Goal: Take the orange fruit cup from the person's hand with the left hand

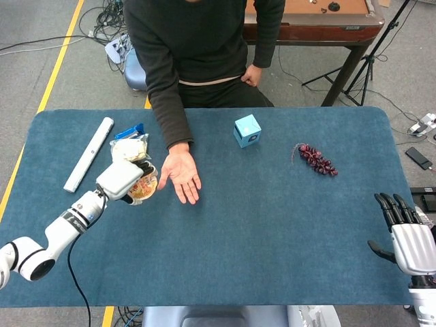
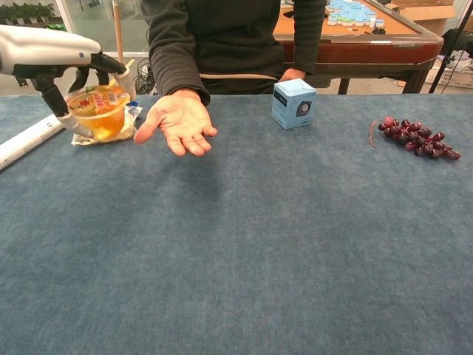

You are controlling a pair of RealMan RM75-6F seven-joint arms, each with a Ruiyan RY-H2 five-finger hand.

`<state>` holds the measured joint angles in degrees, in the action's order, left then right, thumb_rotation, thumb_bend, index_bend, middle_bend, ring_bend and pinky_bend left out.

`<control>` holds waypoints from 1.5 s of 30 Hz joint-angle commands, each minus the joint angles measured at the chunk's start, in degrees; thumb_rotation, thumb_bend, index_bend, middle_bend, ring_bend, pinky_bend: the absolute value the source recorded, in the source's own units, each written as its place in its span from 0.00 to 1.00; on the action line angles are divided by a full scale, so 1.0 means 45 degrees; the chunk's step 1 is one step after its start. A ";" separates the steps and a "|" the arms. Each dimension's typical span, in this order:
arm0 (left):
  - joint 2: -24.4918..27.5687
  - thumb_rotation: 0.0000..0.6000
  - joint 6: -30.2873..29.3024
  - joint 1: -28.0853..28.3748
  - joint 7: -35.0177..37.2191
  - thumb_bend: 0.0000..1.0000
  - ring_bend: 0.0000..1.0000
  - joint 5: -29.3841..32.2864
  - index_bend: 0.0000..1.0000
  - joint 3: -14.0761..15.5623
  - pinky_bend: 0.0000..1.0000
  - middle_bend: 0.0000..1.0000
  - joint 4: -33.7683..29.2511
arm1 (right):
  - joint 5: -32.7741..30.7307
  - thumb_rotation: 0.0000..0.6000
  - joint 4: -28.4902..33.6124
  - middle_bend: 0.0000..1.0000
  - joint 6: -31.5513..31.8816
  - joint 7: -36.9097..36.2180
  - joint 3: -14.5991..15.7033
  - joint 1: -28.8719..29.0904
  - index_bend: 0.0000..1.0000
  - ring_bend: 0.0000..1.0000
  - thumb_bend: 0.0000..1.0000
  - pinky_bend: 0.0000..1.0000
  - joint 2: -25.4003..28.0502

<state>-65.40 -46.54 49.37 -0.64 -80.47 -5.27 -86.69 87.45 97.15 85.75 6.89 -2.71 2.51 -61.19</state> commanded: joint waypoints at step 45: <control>-0.3416 1.00 0.1554 -0.0330 0.0451 0.13 0.04 0.0308 0.00 0.0943 0.28 0.01 0.4676 | -0.0173 1.00 0.0120 0.10 0.0384 -0.0033 0.0105 -0.0423 0.01 0.03 0.13 0.21 0.0183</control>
<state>-81.68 -40.28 48.11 1.35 -80.28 -0.60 -64.48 86.66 97.68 87.48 6.72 -2.25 0.60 -60.37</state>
